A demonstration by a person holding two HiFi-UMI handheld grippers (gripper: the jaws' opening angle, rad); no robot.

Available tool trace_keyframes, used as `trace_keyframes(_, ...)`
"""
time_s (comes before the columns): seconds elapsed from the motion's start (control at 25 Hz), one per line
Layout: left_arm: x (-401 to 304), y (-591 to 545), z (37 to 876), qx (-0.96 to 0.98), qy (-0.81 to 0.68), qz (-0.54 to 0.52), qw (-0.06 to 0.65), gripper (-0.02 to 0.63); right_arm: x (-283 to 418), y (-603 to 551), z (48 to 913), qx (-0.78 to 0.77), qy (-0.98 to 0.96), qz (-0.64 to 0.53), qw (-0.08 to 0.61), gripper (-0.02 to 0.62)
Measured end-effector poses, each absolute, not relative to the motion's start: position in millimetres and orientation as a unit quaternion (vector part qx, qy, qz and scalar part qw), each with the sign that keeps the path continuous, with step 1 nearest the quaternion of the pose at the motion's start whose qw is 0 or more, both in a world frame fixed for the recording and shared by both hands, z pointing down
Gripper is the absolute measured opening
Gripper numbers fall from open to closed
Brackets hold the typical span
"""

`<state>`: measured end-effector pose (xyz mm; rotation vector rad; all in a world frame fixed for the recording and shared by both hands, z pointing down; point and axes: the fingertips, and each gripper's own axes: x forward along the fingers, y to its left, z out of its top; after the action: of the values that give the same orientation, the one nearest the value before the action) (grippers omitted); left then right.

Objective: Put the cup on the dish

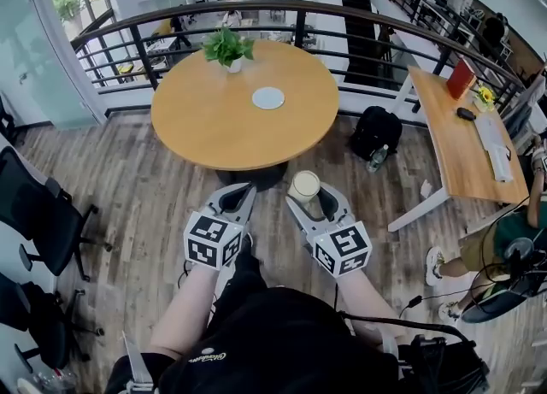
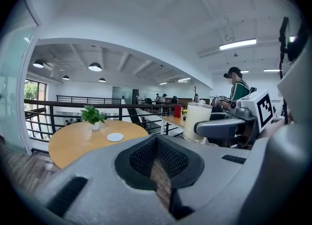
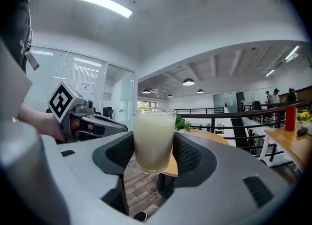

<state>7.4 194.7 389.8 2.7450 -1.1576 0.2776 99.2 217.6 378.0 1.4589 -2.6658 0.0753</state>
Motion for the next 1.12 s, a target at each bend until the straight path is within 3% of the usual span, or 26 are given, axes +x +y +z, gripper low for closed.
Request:
trace_keyframes(0.52,2.2,105.7,392.6,0.916,-0.382,0.098,0.075,0.005,90.8,129.3,377.5,0.481,-0.875,0.025,0.053,0.245)
trace_keyframes(1.12,-45.3,-95.4,375.7,0.925,-0.357,0.103,0.074,0.005,34.7,-72.1,358.3,0.494,-0.867,0.026,0.054,0.245)
